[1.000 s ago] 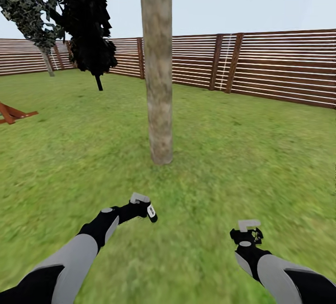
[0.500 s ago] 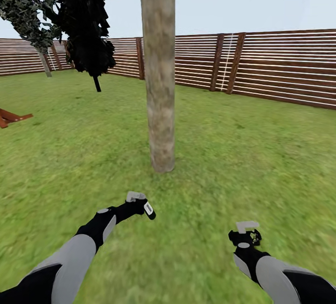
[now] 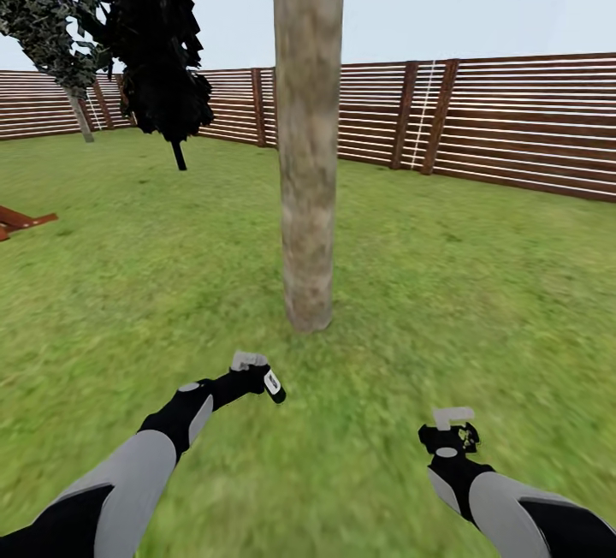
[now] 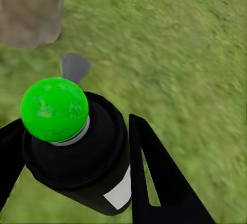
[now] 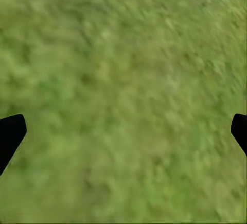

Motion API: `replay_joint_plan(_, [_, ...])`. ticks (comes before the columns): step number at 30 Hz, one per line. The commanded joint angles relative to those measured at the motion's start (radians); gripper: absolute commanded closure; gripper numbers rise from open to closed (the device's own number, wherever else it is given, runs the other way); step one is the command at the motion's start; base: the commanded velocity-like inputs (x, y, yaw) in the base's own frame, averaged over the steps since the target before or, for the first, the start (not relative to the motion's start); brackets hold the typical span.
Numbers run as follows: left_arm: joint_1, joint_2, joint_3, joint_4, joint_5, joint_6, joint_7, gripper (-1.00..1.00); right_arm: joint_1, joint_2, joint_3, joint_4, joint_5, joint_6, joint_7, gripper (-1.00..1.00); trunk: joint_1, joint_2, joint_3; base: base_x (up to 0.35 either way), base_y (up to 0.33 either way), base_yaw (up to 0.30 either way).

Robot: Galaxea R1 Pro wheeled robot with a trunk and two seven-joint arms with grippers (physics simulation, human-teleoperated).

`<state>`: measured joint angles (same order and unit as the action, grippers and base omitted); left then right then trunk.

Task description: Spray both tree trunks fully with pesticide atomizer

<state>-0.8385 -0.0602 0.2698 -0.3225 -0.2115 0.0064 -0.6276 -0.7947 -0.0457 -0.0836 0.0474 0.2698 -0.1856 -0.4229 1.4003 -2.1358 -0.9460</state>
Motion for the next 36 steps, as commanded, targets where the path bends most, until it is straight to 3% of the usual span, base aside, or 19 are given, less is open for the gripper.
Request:
replay_joint_plan(1, [-0.001, -0.002, 0.008, -0.001, -0.010, 0.000, 0.005, 1.00, -0.001, 0.001, -0.008, 0.005, 0.009, -0.008, -0.004, -1.00, 0.000, 0.000, -0.001, 0.346, 0.020, 0.000])
replay_joint_plan(3, [-0.001, -0.004, 0.006, -0.003, -0.012, 0.000, 0.051, 1.00, -0.001, 0.002, -0.008, 0.005, 0.009, -0.008, -0.004, -1.00, 0.000, 0.000, -0.001, 0.348, 0.012, 0.000])
replay_joint_plan(7, [-0.001, -0.012, -0.007, -0.004, -0.013, 0.000, 0.255, 1.00, 0.001, 0.003, -0.008, 0.005, 0.009, -0.008, -0.004, -1.00, 0.000, 0.000, -0.001, 0.349, 0.004, 0.000])
replay_joint_plan(9, [-0.001, -0.033, -0.031, -0.004, -0.014, 0.000, 0.323, 1.00, 0.001, 0.003, -0.008, 0.005, 0.009, -0.008, -0.004, -1.00, 0.000, 0.000, -0.001, 0.350, 0.001, 0.000])
replay_joint_plan(11, [-0.001, -0.051, -0.083, -0.005, -0.013, 0.000, 0.367, 1.00, 0.001, 0.003, -0.008, 0.005, 0.009, -0.008, -0.004, -1.00, 0.000, 0.000, -0.001, 0.341, 0.001, 0.000])
replay_joint_plan(14, [-0.001, -0.061, -0.128, -0.005, -0.012, -0.001, 0.387, 1.00, 0.002, 0.003, -0.008, 0.005, 0.009, -0.008, -0.004, -1.00, 0.000, 0.000, -0.001, 0.194, 0.000, 0.000])
replay_joint_plan(17, [-0.001, -0.071, -0.146, -0.006, -0.011, -0.002, 0.393, 1.00, 0.002, 0.003, -0.008, 0.005, 0.009, -0.008, -0.004, -1.00, 0.000, 0.000, -0.001, 0.125, -0.002, 0.000])
replay_joint_plan(22, [-0.001, -0.083, -0.151, -0.006, -0.011, -0.002, 0.397, 1.00, 0.002, 0.003, -0.008, 0.005, 0.009, -0.008, -0.004, -1.00, 0.000, 0.000, -0.001, 0.272, -0.046, 0.000])
replay_joint_plan(36, [-0.001, -0.084, -0.150, -0.009, -0.011, -0.002, 0.399, 1.00, 0.002, 0.003, -0.008, 0.005, 0.009, -0.008, -0.004, -1.00, 0.000, 0.000, -0.001, 0.317, -0.072, 0.000])
